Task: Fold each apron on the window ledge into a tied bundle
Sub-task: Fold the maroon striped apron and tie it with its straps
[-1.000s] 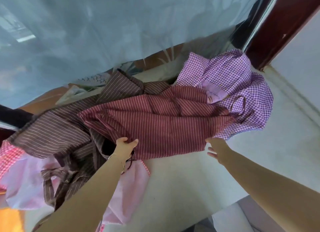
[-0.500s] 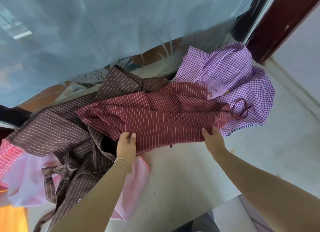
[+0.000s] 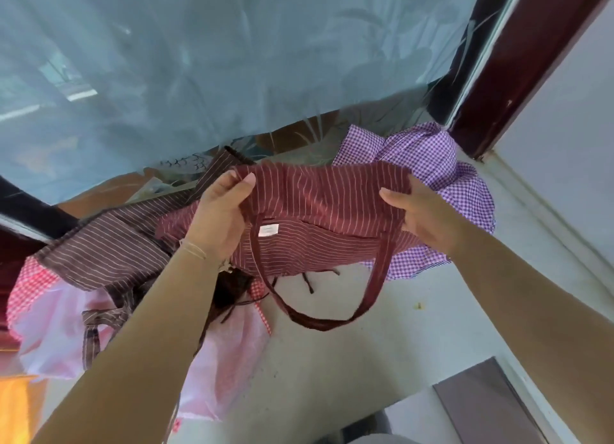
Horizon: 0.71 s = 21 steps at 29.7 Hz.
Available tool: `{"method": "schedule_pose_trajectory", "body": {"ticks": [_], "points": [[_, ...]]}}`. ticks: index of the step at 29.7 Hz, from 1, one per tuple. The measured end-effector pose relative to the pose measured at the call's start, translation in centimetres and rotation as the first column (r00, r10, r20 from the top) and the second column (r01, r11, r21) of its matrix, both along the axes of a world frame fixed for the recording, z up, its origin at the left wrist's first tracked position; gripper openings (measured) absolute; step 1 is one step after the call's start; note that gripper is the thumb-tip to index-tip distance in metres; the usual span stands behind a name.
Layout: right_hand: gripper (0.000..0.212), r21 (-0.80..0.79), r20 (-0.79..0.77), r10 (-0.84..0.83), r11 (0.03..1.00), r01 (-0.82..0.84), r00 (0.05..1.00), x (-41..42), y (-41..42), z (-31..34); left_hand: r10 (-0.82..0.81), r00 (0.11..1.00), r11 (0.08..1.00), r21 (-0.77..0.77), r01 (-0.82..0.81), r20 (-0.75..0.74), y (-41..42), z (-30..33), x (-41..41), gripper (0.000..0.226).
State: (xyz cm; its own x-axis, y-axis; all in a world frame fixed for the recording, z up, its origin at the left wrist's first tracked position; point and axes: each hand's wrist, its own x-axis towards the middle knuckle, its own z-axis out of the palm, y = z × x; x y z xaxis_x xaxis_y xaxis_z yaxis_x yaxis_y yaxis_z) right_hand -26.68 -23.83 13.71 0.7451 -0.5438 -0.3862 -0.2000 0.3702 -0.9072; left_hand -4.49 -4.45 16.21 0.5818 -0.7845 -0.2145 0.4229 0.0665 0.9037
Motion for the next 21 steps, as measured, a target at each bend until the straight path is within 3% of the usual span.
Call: {"method": "schedule_pose_trajectory", "body": {"ticks": [2, 4, 5, 7, 9, 11, 14, 17, 18, 19, 21], "points": [[0.054, -0.115, 0.011, 0.088, 0.99, -0.086, 0.996, -0.4, -0.4, 2.5, -0.08, 0.989, 0.991, -0.093, 0.092, 0.124, 0.1, 2.6, -0.1, 0.023], [0.048, -0.197, 0.004, 0.095, 0.976, -0.092, 0.995, -0.6, -0.6, 4.4, -0.152, 0.946, 0.985, -0.031, 0.168, 0.288, -0.1, 4.4, -0.5, 0.051], [0.041, -0.237, 0.004, 0.04, 0.971, -0.037, 0.999, -0.7, -0.8, 5.0, -0.144, 0.927, 0.989, 0.029, 0.143, 0.345, -0.3, 5.1, -0.9, 0.058], [0.02, -0.285, 0.025, -0.129, 0.949, 0.131, 0.991, -0.6, -1.2, 5.8, -0.031, 0.92, 0.995, 0.099, -0.008, 0.39, -0.9, 5.8, -1.7, 0.048], [0.008, -0.209, 0.052, -0.269, 0.939, 0.274, 0.962, -0.8, -1.9, 5.5, 0.054, 0.919, 0.975, 0.176, -0.132, 0.389, -1.0, 5.6, -1.9, 0.024], [0.006, -0.12, -0.005, -0.337, 0.935, 0.334, 0.941, -1.2, -2.4, 4.4, 0.031, 0.925, 0.948, 0.281, -0.147, 0.379, -0.7, 4.8, -2.2, 0.008], [0.004, -0.109, -0.156, -0.351, 0.935, 0.337, 0.923, -2.4, -2.0, 2.0, -0.003, 0.956, 0.915, 0.387, -0.117, 0.294, -0.3, 3.3, -3.7, 0.013], [0.047, -0.179, -0.192, -0.445, 0.892, 0.415, 0.875, -3.4, -1.6, 0.3, -0.021, 0.983, 0.924, 0.38, -0.05, 0.183, 0.0, 1.8, -5.9, 0.026], [0.052, -0.249, -0.215, -0.449, 0.884, 0.396, 0.867, -3.7, -1.5, 0.4, -0.089, 0.98, 0.919, 0.394, 0.013, 0.175, 0.1, 1.4, -6.6, 0.024], [0.044, -0.353, -0.258, -0.422, 0.879, 0.322, 0.869, -3.9, -1.4, 0.5, -0.173, 0.97, 0.904, 0.418, 0.087, 0.173, 0.3, 0.9, -7.2, 0.024], [0.016, -0.459, -0.45, -0.224, 0.888, -0.009, 0.864, -4.4, -1.1, 0.6, -0.307, 0.93, 0.857, 0.484, 0.177, 0.202, 0.9, -0.1, -8.1, 0.035]]}}
